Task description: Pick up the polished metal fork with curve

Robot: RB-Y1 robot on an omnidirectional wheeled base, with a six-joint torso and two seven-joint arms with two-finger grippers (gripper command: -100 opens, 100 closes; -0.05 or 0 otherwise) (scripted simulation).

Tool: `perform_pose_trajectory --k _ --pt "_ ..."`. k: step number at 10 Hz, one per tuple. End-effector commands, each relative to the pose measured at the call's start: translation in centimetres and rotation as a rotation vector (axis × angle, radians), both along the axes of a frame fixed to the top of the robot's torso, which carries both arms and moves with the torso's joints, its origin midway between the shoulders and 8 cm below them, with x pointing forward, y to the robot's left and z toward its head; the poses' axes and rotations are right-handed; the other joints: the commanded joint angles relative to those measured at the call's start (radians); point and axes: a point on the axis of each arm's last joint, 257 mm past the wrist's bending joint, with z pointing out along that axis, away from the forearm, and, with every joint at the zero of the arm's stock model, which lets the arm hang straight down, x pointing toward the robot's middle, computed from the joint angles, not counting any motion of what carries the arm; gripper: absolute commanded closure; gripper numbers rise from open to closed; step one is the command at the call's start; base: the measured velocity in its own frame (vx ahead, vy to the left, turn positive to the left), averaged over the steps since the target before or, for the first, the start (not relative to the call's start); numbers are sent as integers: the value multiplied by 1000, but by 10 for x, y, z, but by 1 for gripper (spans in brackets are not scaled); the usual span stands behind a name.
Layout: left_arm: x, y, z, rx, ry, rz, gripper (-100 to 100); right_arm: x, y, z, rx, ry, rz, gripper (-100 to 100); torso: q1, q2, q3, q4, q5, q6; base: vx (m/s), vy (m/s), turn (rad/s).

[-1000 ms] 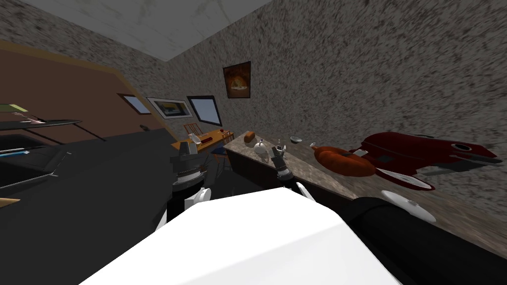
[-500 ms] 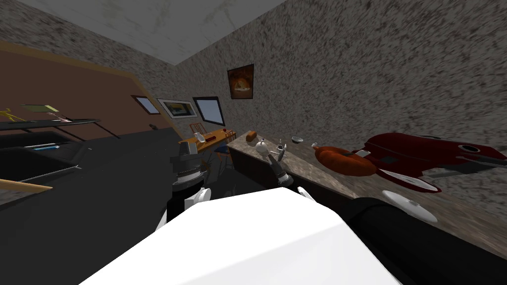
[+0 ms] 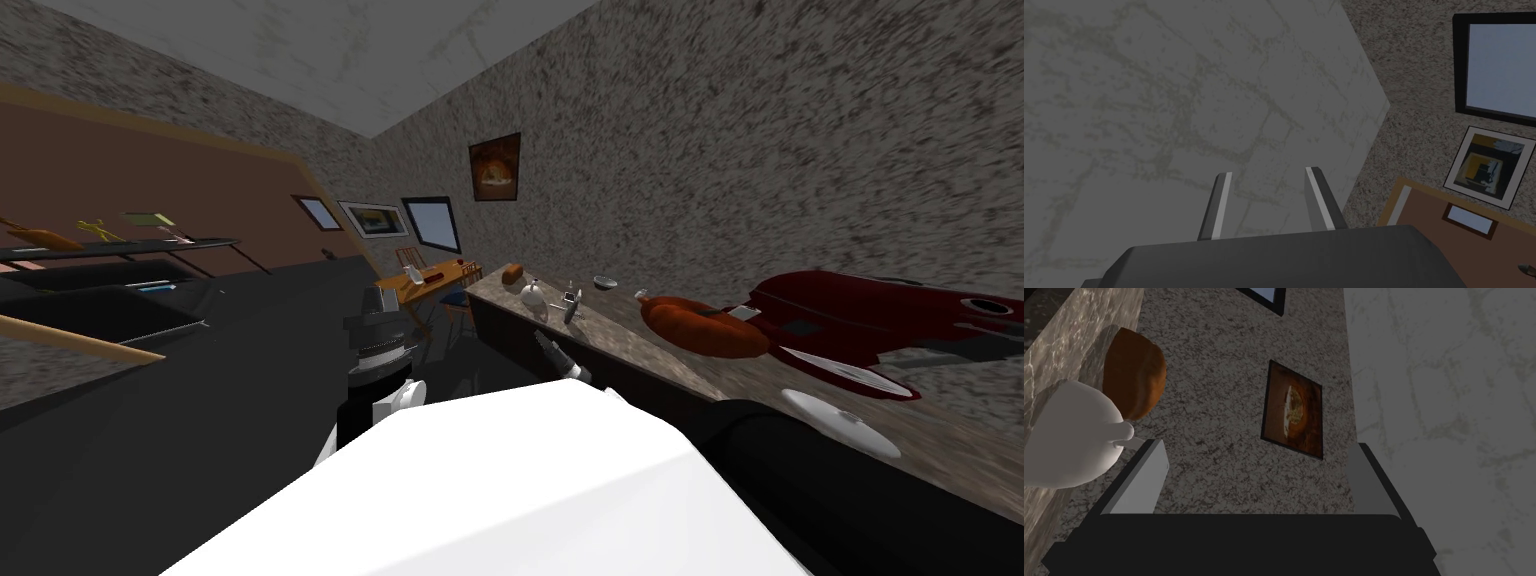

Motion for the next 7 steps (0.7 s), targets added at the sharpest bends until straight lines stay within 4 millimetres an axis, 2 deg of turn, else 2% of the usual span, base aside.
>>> perform_pose_trajectory --k 1,2,3,4,6,7 --pt "0 0 0 0 0 0 0 -12 -2 -20 -37 44 27 -100 0 0 0 0 0 0 -56 19 64" --pt "0 0 0 0 0 0 0 -28 -2 -46 -69 106 53 -100 0 -1 0 0 0 0 -61 30 116" --pt "0 0 0 0 0 0 0 -31 -5 -54 -94 121 67 -100 0 0 0 0 0 0 -51 27 59" --pt "0 0 0 0 0 0 0 -49 -6 -78 -125 181 93 -100 0 -1 -1 0 0 0 -56 30 143" --pt "0 0 0 0 0 0 0 -54 -11 -87 -154 200 107 -100 0 -2 -1 0 0 0 -32 24 13" --pt "0 0 0 0 0 0 0 -77 -18 -117 -197 275 134 -100 -1 -3 -2 -1 0 0 -26 28 115"
